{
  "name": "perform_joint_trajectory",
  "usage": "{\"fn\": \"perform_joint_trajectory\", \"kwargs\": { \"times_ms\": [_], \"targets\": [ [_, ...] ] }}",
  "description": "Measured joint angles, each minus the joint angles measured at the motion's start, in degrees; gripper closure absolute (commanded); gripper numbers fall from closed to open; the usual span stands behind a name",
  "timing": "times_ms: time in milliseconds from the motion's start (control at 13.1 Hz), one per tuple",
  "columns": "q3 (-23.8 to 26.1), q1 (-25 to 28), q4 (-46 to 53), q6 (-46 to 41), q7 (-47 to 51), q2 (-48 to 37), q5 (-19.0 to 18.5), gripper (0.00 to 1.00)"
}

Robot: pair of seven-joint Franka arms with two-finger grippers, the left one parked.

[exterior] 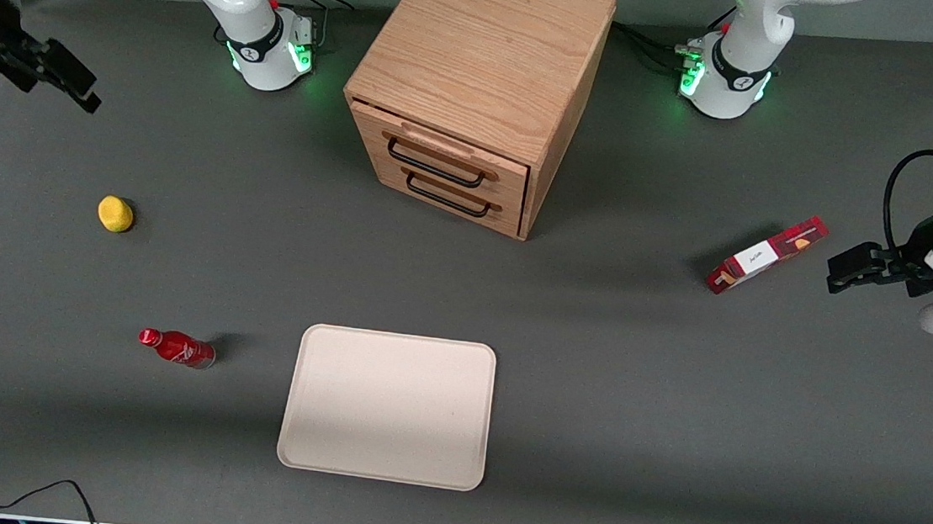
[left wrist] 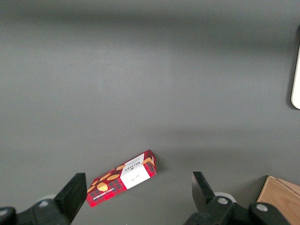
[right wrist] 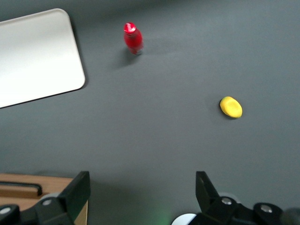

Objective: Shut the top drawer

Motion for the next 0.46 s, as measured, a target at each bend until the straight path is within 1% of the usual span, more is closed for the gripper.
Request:
{"fn": "perform_joint_trajectory", "kwargs": {
  "times_ms": [229, 458],
  "targets": [
    [-0.9, 0.3, -2.9, 1.8, -0.3, -0.5, 0.0, 0.0],
    [-0.8, 1.1, -2.2, 2.5, -0.7, 0.7, 0.4, 0.0]
  ]
}}
